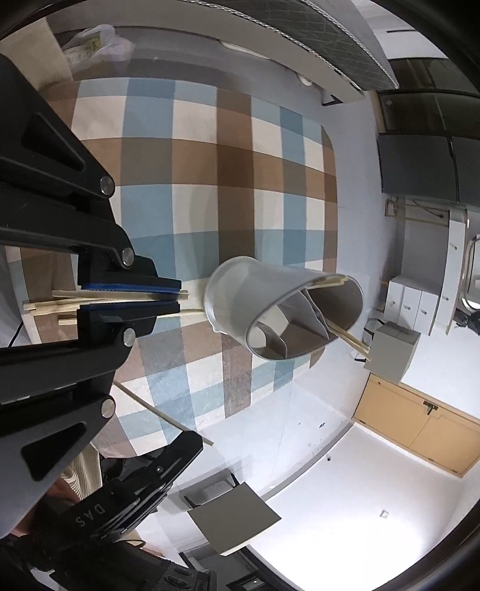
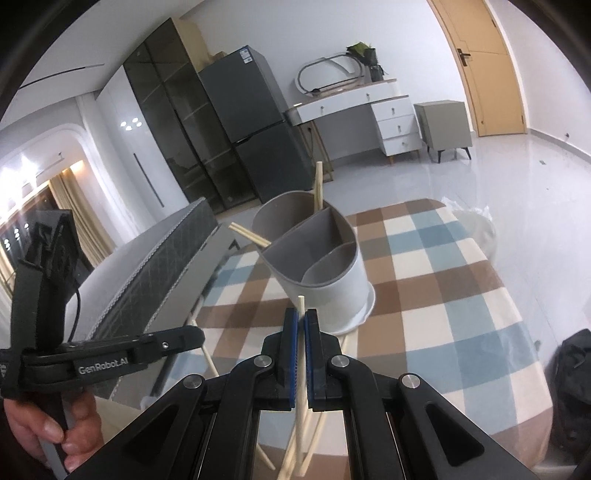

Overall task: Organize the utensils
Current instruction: 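Lift both held chopsticks and carry them above the grey holder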

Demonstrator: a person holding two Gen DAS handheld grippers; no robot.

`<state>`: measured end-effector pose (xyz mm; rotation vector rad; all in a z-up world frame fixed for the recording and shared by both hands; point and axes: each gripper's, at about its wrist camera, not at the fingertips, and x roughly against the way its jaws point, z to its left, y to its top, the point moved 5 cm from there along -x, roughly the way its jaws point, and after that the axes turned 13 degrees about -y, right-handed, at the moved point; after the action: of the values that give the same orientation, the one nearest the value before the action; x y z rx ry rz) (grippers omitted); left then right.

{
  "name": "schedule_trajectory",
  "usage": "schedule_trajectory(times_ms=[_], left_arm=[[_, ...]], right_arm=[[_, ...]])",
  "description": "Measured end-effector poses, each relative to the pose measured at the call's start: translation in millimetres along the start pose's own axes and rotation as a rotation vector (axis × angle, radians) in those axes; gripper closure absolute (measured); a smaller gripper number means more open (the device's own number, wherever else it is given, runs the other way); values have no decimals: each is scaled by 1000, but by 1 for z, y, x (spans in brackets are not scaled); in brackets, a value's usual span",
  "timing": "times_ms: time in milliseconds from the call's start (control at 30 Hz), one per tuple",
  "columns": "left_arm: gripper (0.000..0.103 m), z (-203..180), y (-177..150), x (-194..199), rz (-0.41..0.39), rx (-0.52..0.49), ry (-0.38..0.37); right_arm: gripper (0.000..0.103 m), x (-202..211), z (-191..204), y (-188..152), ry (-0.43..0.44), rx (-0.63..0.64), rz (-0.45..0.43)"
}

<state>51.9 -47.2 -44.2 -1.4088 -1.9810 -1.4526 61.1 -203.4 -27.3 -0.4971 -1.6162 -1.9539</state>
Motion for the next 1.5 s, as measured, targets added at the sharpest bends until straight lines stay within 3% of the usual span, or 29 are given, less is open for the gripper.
schedule_trajectory(times_ms=[467,700,967,1200,1500], left_arm=[[103,-22,39,16,3,-54,-47],[103,-41,100,45,-90,-80,-92],[103,-48,162,58,-137,-96,-131],[103,-42,205,59,-183,-157,-93],[103,-14,215,28,-180,-204,-22]], right_arm=[[100,6,3,40,-14,21,-93],[100,10,0,93,-24,16,-161],[100,11,11,162,-20,50,-243],[100,-3,35,213,6,92,-308],[100,-50,54,227,24,99,-323]])
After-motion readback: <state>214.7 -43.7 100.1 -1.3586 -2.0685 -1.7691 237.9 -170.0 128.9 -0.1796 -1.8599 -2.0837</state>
